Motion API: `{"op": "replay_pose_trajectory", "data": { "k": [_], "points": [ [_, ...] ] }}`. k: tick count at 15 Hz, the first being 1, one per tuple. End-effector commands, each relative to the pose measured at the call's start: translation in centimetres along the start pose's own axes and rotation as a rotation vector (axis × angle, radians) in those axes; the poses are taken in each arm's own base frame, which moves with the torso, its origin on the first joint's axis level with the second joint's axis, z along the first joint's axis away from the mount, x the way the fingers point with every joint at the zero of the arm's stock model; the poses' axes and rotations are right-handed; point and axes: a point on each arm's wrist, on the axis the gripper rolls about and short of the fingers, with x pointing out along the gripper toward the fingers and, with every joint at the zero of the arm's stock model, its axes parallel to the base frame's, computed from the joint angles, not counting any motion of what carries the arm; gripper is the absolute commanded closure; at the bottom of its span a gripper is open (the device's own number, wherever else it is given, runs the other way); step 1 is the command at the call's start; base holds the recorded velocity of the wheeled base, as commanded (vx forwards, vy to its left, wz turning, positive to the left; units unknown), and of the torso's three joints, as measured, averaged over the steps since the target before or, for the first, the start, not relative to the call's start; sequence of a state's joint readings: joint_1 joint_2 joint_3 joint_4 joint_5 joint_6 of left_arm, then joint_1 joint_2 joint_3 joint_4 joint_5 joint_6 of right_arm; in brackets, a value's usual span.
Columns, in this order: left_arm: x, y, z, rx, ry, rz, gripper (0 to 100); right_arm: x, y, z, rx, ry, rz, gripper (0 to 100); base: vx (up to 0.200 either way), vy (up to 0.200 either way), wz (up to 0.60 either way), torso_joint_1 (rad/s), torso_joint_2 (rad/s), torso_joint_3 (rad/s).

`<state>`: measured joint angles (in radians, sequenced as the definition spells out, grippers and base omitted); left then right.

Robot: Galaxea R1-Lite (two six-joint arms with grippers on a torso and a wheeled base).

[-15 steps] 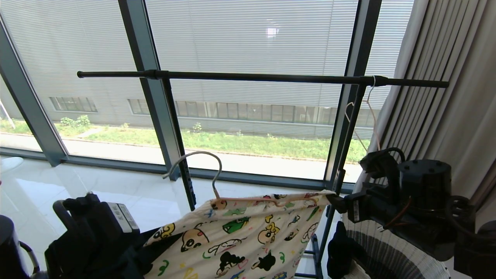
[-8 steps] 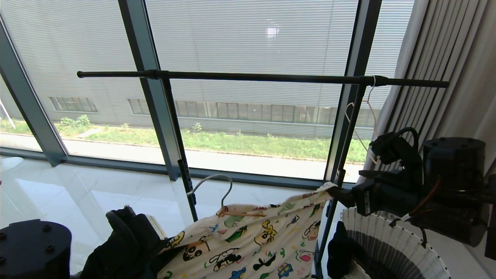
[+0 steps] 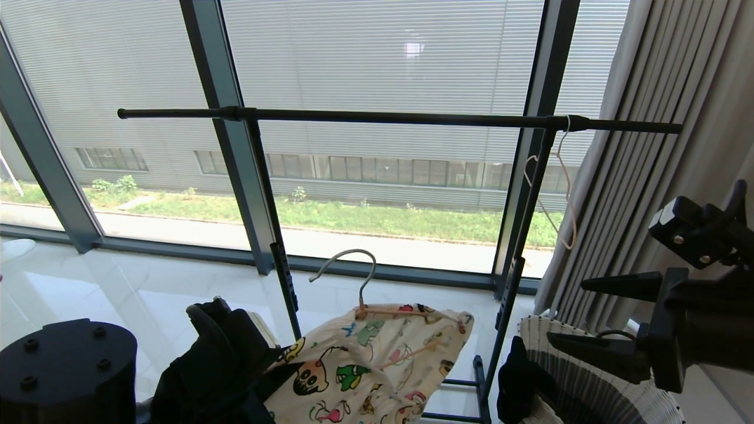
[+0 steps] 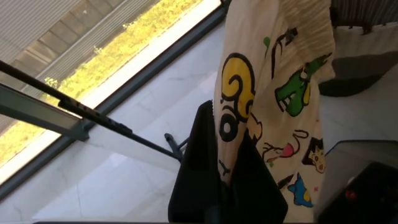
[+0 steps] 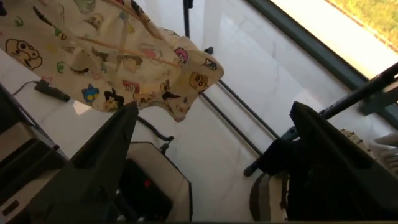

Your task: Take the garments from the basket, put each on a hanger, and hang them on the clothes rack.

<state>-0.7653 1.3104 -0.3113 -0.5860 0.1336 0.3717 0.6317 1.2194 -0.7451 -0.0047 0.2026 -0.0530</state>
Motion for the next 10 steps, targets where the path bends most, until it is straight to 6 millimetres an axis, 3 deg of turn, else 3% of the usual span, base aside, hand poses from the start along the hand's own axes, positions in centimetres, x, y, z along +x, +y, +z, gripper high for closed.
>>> {"op": "replay_pose_trajectory", "data": {
  "k": [1, 7, 10],
  "points": [
    [0.1, -1.4, 0.7, 0.032, -0.046, -0.070, 100, 0.0, 0.0, 0.0, -0.079, 0.000, 0.013, 0, 0.000, 0.000, 0.00, 0.000, 0.00, 0.000],
    [1.3, -3.4, 1.6, 0.069, -0.098, -0.159, 100, 4.8, -0.5, -1.2, -0.513, 0.095, 0.214, 0, 0.000, 0.000, 0.00, 0.000, 0.00, 0.000],
    [1.5, -3.6, 1.6, 0.071, -0.100, -0.161, 100, 6.5, 0.1, -1.3, -0.590, 0.109, 0.276, 0, 0.000, 0.000, 0.00, 0.000, 0.00, 0.000]
  ]
}}
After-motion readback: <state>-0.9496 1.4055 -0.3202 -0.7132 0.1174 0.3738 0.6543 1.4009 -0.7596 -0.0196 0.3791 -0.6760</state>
